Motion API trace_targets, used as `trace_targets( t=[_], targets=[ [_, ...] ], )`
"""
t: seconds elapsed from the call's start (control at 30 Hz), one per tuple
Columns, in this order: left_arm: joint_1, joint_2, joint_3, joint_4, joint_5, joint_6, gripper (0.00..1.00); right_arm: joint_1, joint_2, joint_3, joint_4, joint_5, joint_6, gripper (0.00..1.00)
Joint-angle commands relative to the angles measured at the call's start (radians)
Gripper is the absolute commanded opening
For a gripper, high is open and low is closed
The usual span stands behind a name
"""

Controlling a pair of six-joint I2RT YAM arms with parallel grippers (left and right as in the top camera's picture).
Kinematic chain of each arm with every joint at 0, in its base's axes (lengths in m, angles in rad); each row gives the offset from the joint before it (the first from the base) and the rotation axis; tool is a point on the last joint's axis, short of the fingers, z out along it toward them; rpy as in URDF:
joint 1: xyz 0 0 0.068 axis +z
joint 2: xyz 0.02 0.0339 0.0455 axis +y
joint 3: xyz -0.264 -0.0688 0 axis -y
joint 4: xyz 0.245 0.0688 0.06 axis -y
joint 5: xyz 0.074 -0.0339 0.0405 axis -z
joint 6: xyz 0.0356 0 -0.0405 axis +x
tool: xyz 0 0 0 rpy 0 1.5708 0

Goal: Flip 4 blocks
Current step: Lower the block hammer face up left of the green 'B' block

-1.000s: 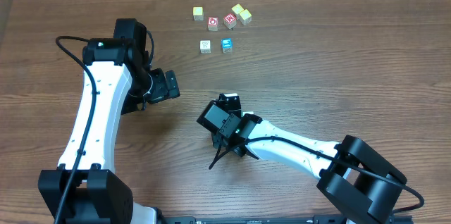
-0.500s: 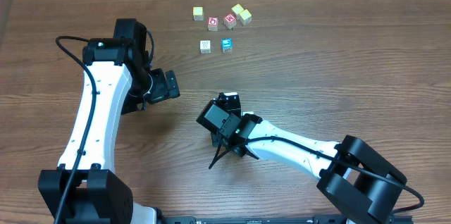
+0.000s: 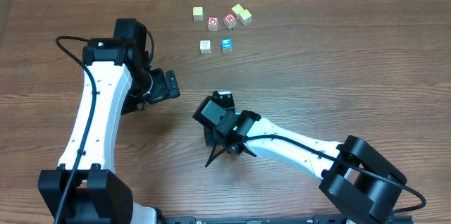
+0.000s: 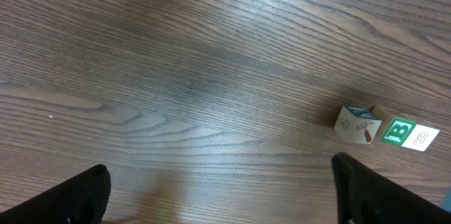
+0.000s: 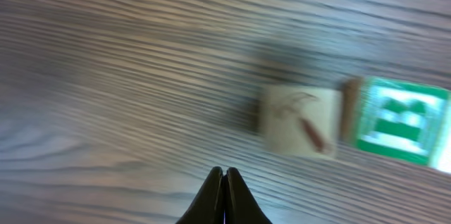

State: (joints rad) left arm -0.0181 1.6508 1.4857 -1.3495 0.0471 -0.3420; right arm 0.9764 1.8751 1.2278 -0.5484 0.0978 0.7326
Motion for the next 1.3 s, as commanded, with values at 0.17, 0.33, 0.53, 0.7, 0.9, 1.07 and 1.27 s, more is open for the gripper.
trace_targets(
  t=[0.17, 0.33, 0.53, 0.7, 0.9, 1.07, 1.27],
  targets=[
    [-0.002, -0.009, 0.021, 0.001, -0.010, -0.018, 1.00, 0.006, 0.032, 0.026, 0.024, 0.035, 0.001, 0.04],
    [-0.002, -0.009, 0.021, 0.001, -0.011, -0.018, 1.00, 0.006, 0.091, 0.026, 0.036, 0.032, 0.000, 0.04],
    [-0.002, -0.009, 0.021, 0.001, -0.011, -0.018, 1.00, 0.006, 0.093, 0.026, 0.064, 0.073, 0.000, 0.04],
    [-0.002, -0.009, 0.021, 0.001, -0.011, -0.018, 1.00, 0.006, 0.093, 0.026, 0.069, 0.108, 0.000, 0.04],
    [-0.002, -0.009, 0.021, 0.001, -0.011, -0.018, 1.00, 0.006, 0.093, 0.026, 0.069, 0.161, 0.000, 0.04],
    [-0.002, -0.009, 0.021, 0.001, -0.010, -0.018, 1.00, 0.003, 0.093, 0.026, 0.074, 0.184, 0.001, 0.04],
    [-0.002, -0.009, 0.021, 0.001, -0.011, -0.018, 1.00, 0.003, 0.093, 0.026, 0.092, 0.201, 0.000, 0.04]
  ],
)
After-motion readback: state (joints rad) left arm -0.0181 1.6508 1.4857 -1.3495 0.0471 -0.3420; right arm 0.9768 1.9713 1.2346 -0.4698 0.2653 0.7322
